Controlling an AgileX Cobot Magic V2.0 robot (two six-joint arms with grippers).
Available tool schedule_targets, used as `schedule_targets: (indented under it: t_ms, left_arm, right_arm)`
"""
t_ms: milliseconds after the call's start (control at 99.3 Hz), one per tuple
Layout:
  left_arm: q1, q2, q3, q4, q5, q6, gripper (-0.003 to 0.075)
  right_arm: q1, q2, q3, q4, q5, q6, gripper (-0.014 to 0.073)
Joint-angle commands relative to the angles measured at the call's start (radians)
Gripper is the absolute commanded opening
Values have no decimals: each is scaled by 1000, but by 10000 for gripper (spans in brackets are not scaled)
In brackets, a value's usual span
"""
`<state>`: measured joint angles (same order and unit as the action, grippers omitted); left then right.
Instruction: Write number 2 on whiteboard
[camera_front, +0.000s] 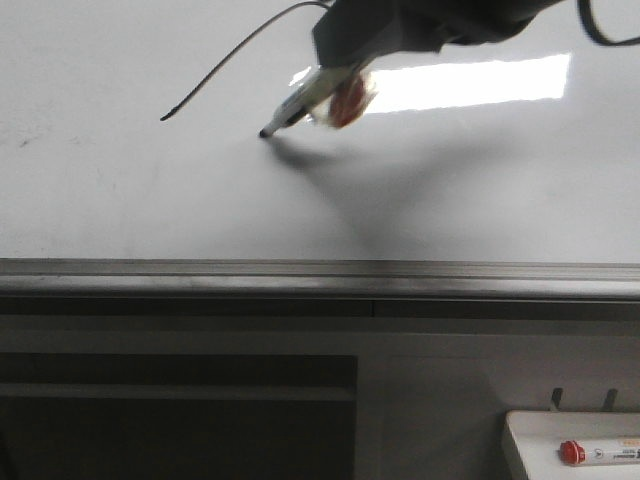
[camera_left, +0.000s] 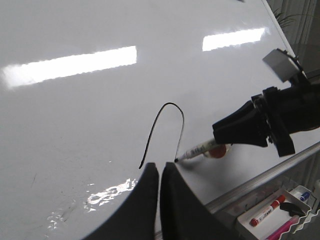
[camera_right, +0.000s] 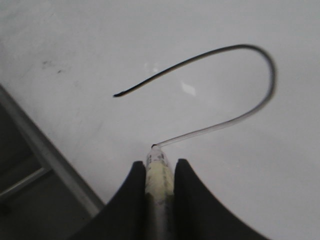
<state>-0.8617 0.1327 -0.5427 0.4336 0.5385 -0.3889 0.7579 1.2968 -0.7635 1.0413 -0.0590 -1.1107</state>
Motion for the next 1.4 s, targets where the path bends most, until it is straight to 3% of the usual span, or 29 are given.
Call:
schedule_targets:
  t_ms: [0,463,735,1067,1389]
  left_arm:
    - [-2,13,-23,-2,-75,-11,-20]
    - [-2,13,-23,-6,-75,-11,-20]
    - [-2,13,-23,-6,-75,-11,-20]
    - [-2,13,-23,-6,-75,-11,-20]
    - [-2,13,-23,-6,-74,-11,-20]
  right_arm:
    - [21,51,-16,-4,-93,-21,-60]
    - [29,81,-46,-4,-123,-23,-60]
    - [-83,-25,52,-4,-121,-23,-60]
    - [-316,-219,193,6,-105,-23,-60]
    - [-332,-237,189,6,-38,-23,-60]
